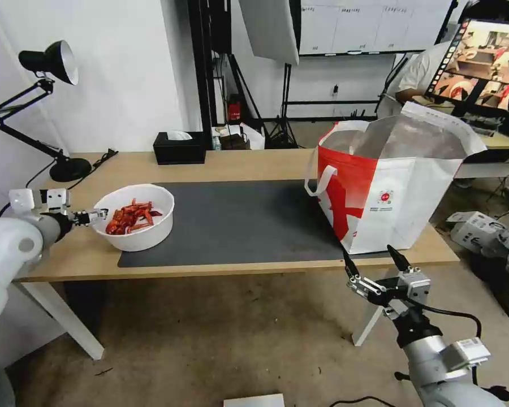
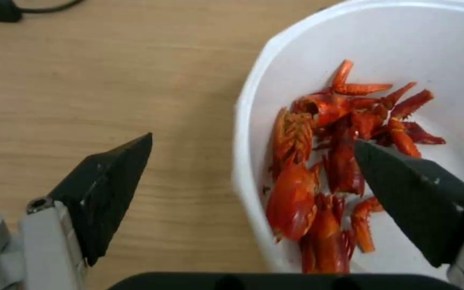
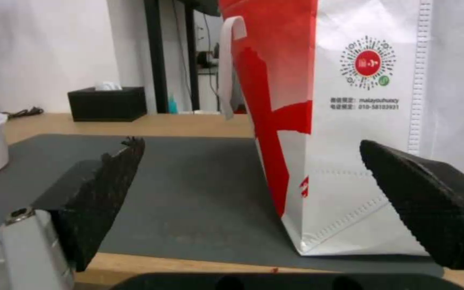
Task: Pick up the trash from the table and place it into the takeout bag.
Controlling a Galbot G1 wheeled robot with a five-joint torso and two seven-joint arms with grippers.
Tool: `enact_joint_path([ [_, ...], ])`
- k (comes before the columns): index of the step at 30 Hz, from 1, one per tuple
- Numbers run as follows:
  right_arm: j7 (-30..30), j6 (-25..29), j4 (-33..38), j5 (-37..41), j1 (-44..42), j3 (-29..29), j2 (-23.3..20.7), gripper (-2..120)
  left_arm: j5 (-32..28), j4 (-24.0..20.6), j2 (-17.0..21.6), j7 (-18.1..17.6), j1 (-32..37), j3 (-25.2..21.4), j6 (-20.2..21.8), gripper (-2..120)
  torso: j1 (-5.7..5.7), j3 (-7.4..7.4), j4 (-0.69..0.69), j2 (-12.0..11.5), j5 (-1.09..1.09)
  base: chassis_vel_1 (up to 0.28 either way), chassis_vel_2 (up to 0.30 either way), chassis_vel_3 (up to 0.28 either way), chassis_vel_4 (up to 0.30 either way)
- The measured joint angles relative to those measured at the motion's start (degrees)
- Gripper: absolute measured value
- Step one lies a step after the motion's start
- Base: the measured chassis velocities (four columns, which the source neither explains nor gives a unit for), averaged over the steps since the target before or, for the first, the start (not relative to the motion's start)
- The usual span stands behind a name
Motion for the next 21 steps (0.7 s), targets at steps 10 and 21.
enact_joint_path([
  [10, 0.6, 0.0, -1.0, 0.3, 0.8, -0.7, 1.1, 100, -1.6, 3.7, -0.5, -2.6, -6.3, 7.7, 0.3, 70, 0.0, -0.01, 0.01, 0.0, 0.0, 0.0, 0.0, 0.0, 0.0],
  [21, 0.9, 0.0, -1.8, 0.2, 1.6, -1.0, 1.6, 100, -5.0, 4.6, -0.4, -4.7, -7.7, 9.6, 0.0, 31, -0.01, -0.01, 0.01, 0.0, 0.0, 0.0, 0.0, 0.0, 0.0],
])
